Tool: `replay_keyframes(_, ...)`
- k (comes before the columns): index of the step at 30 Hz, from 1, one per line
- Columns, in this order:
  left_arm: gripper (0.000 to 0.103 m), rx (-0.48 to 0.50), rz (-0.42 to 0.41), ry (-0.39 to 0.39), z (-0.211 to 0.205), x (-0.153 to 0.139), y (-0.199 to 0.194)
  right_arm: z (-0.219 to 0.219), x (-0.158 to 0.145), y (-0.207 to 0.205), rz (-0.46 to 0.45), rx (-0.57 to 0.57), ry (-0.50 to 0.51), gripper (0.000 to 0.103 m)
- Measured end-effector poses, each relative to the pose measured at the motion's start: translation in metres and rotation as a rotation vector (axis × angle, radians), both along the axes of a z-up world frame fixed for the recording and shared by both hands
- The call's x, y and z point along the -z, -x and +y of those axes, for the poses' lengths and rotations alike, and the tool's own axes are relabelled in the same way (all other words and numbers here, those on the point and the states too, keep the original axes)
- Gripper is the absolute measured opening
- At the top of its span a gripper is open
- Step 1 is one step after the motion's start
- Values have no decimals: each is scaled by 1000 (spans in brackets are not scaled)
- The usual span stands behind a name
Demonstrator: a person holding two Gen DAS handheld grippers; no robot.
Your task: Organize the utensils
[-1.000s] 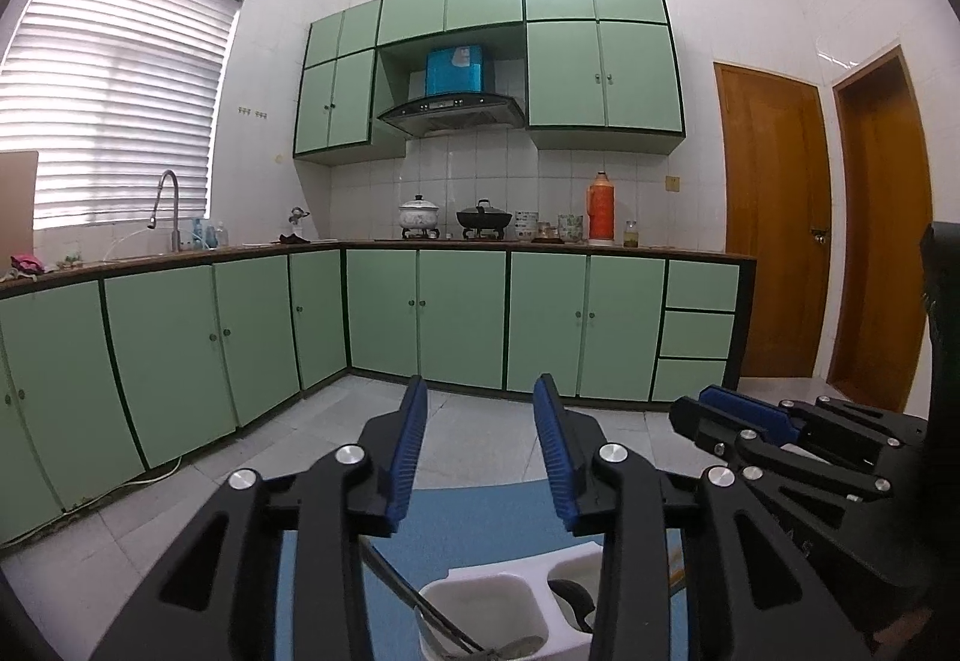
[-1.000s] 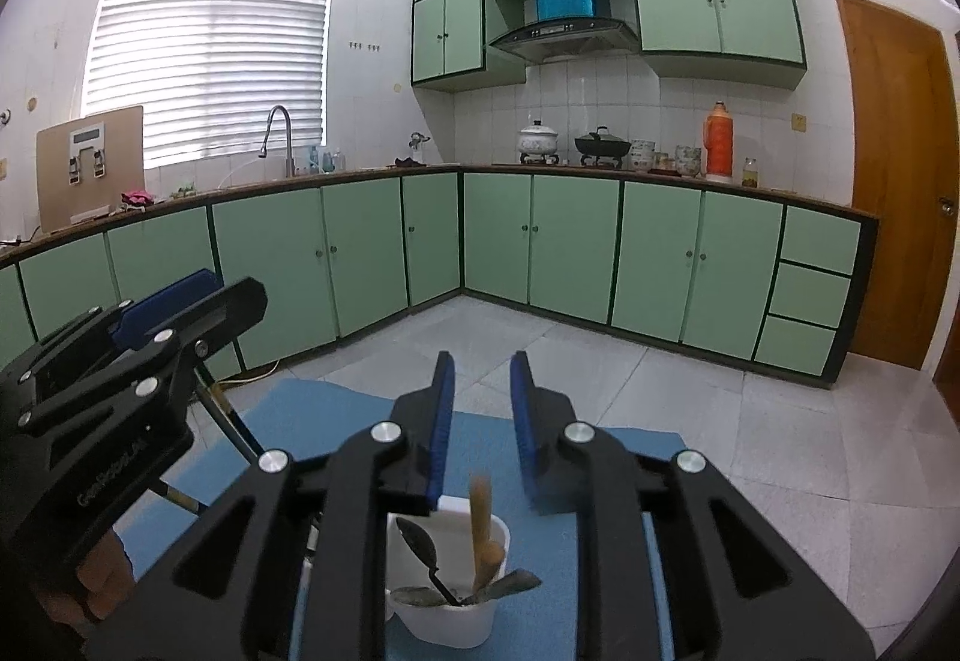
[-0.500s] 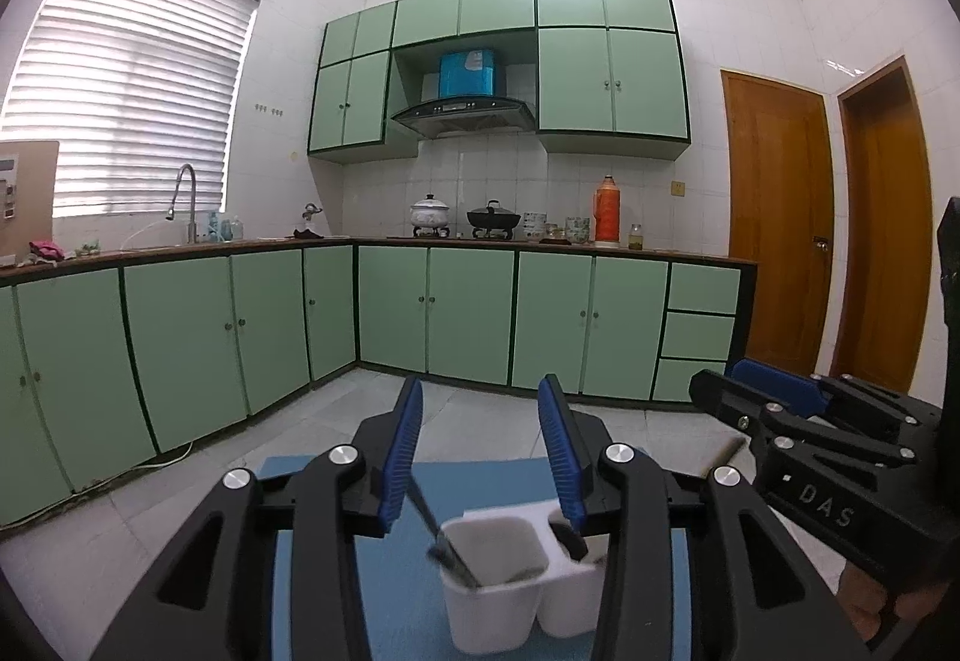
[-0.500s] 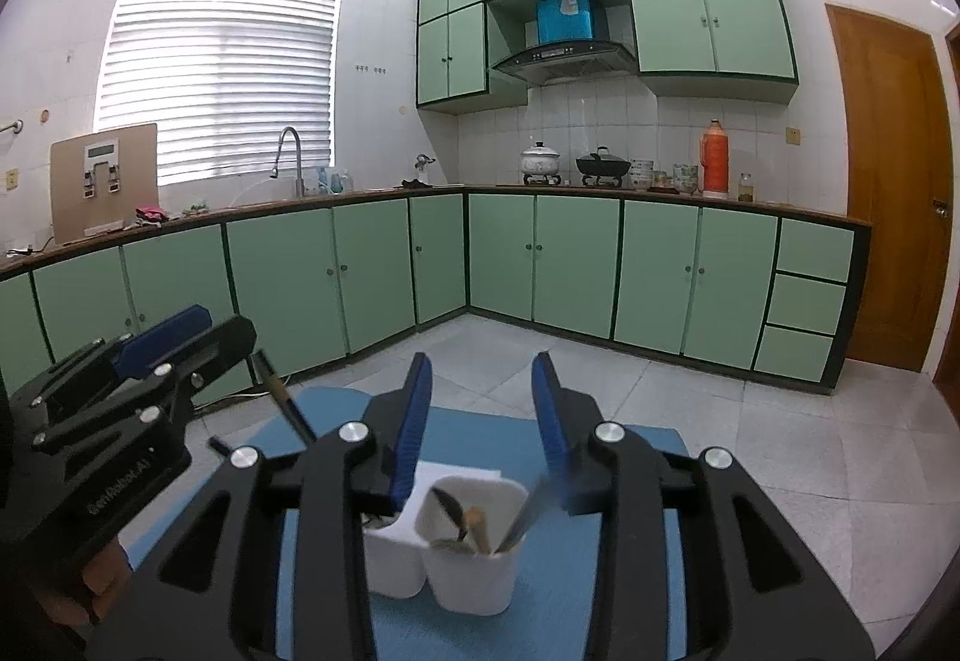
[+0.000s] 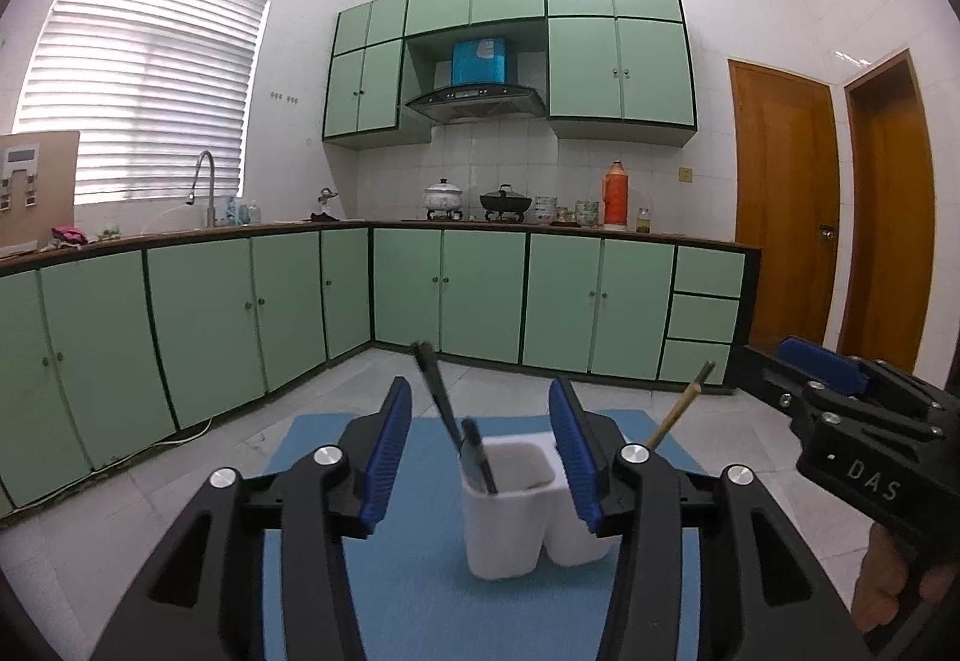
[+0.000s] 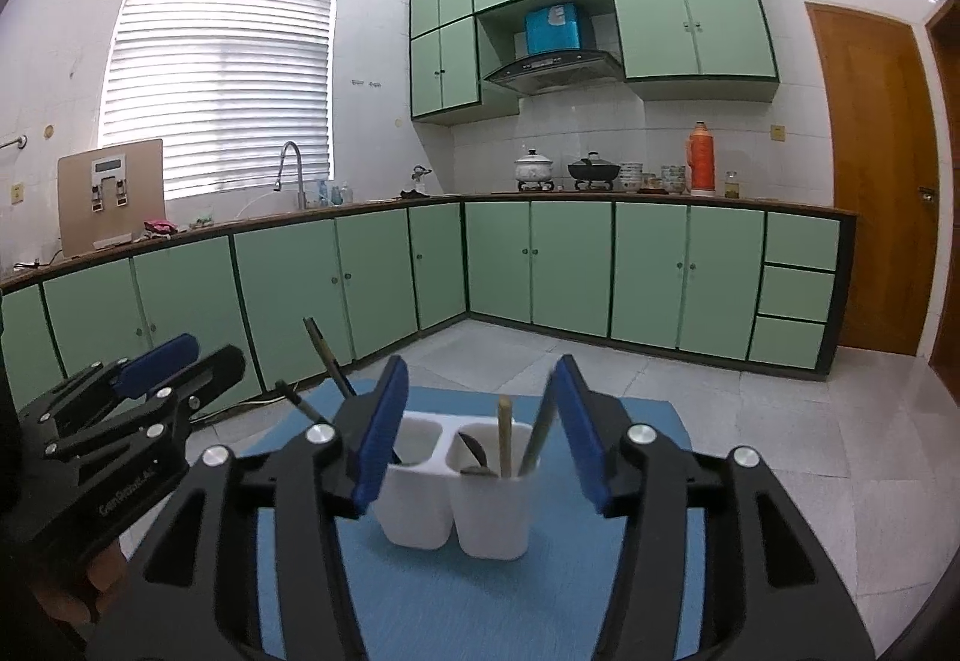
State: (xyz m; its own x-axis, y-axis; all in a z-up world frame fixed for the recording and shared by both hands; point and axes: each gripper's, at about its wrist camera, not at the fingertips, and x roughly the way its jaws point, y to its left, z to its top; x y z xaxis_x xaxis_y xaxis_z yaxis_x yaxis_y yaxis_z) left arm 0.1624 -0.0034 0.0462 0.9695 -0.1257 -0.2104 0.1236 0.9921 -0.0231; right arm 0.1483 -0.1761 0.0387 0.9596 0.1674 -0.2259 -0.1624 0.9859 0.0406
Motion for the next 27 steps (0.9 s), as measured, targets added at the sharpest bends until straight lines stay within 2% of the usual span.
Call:
replay_keyframes(13,63,-27,72,-8,6,18,47,2,13,53,12,-29,-11,87)
replay_keyframes(18,69,-31,81,-5,6,19,60,7,14,68,23,-25,11,90)
replay_keyframes(23,85,-50,71,-6,8,20,74,6,16,80,27,-19,17,95)
replay_keyframes(27,90,-67,56,-18,10,19,86,2,16,88,23,-12,12,96)
